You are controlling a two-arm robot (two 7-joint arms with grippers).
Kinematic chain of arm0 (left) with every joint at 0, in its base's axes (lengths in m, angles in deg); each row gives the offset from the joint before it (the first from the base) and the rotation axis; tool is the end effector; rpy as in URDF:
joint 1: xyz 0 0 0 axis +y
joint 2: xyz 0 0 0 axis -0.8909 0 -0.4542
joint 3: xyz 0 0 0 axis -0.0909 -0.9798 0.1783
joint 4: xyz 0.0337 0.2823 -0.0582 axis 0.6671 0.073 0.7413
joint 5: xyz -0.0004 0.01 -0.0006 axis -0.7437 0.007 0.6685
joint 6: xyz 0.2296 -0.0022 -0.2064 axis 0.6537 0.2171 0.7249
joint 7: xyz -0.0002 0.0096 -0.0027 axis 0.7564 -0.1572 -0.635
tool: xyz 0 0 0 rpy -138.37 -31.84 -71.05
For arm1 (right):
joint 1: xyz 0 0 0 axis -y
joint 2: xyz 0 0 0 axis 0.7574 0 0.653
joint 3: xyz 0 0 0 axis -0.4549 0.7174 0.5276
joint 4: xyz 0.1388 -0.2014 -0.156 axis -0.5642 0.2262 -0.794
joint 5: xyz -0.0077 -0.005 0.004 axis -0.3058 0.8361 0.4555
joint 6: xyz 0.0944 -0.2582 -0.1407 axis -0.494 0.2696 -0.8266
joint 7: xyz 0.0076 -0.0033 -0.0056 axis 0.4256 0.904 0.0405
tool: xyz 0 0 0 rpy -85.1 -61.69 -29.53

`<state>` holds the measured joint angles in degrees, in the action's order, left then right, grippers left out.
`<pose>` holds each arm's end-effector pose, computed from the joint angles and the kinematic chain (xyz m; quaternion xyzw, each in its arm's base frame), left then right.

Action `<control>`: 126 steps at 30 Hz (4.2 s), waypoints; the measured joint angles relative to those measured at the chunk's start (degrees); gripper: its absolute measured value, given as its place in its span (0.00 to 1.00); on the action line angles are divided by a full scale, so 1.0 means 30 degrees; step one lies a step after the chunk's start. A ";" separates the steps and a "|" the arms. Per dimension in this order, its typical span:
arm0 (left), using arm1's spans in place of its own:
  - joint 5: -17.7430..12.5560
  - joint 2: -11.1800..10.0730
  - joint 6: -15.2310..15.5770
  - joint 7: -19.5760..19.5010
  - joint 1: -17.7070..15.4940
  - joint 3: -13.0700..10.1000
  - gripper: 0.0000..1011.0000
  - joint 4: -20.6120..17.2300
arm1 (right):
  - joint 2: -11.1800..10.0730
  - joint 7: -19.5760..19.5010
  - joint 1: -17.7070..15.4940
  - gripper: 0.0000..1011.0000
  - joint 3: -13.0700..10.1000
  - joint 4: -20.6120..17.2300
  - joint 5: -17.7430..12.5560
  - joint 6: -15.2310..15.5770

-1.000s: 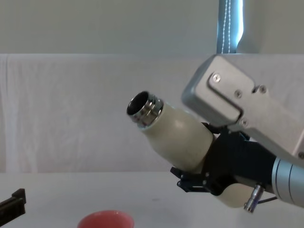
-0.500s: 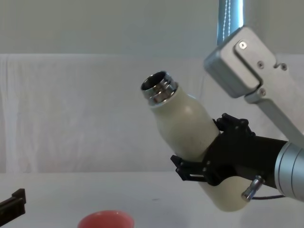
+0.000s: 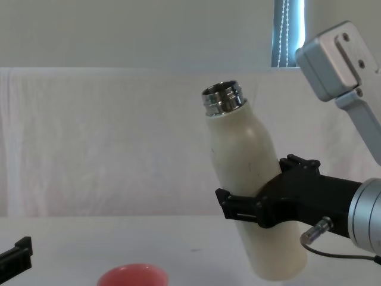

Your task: Grasp the thermos with one hand and pour water into the cup lid.

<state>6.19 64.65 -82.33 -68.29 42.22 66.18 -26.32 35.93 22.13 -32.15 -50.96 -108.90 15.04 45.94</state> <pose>0.2529 0.0375 -0.2852 -0.0174 0.0064 0.6615 0.7497 0.3457 0.0659 -0.2271 -0.0921 -0.1760 -0.4594 0.8658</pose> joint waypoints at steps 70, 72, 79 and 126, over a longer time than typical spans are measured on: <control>-0.0001 0.0000 0.0000 0.0000 0.0001 0.0000 0.99 0.0000 | 0.1255 -0.1275 0.1292 0.94 -0.0381 0.4097 -0.6553 -0.0965; 0.0000 0.0000 0.0000 0.0000 0.0001 0.0001 0.99 0.0000 | 0.1289 -0.1285 0.1360 0.94 -0.0371 0.4214 -0.6525 -0.1005; 0.0000 0.0000 0.0000 -0.0001 0.0000 0.0001 0.99 0.0000 | 0.1498 -0.1320 0.1416 0.94 -0.0557 0.4586 -0.6646 -0.1564; 0.0000 0.0000 0.0000 0.0001 0.0001 0.0001 0.99 0.0000 | 0.1770 -0.1184 0.1523 0.94 -0.0610 0.5733 -0.6835 -0.2148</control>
<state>6.19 64.65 -82.33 -68.29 42.22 66.19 -26.32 41.24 18.58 -27.58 -52.79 -91.71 -5.46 39.50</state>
